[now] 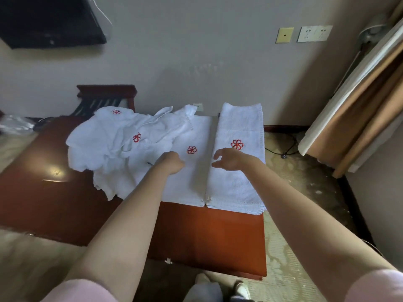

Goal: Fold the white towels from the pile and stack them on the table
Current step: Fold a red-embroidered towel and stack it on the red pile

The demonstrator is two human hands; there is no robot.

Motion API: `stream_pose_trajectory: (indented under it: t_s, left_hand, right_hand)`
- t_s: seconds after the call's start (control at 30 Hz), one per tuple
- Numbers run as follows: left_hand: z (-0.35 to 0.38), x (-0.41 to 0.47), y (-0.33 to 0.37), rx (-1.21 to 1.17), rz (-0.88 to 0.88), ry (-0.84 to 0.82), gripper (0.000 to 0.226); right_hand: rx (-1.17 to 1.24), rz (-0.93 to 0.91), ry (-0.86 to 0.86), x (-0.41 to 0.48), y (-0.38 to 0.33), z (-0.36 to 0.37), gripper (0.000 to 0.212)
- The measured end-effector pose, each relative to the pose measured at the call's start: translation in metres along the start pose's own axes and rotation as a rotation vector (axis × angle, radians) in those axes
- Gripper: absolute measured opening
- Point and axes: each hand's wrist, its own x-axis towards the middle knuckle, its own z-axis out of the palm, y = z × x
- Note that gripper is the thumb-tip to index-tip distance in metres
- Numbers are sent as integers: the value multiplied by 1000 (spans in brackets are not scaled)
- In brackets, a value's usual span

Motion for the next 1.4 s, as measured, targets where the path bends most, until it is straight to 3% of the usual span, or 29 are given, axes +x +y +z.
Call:
stream_pose_trajectory:
  t_s: [0.27, 0.33, 0.43, 0.57, 0.77, 0.93, 1.13, 1.23, 1.4]
  left_hand:
    - [-31, 8, -98, -88, -138, 179, 30]
    - [-44, 17, -119, -116, -131, 183, 17]
    - [-57, 34, -151, -212, -111, 256, 40]
    - [-70, 59, -186, -107, -106, 449, 36]
    - [-70, 99, -210, -74, -115, 351, 55]
    - [-60, 114, -209, -2, -80, 494, 29]
    - [-73, 112, -204, -371, -37, 668, 21]
    - [-98, 94, -190, -618, 45, 781, 16]
    - [-149, 50, -174, -750, 177, 924, 16]
  right_hand:
    - [-79, -92, -7, 45, -80, 9, 45]
    - [-51, -69, 24, 59, -98, 7, 43]
    - [-51, -58, 56, 84, -130, 10, 40]
    - [-29, -46, 119, 113, -161, 27, 35]
    - [-99, 8, 89, 135, -186, 32, 33]
    - [-120, 9, 131, 144, -196, 21, 31]
    - [-74, -8, 186, 144, -204, 20, 33]
    - [16, -45, 186, 145, -209, 22, 45]
    - [282, -225, 315, 157, -240, 13, 94]
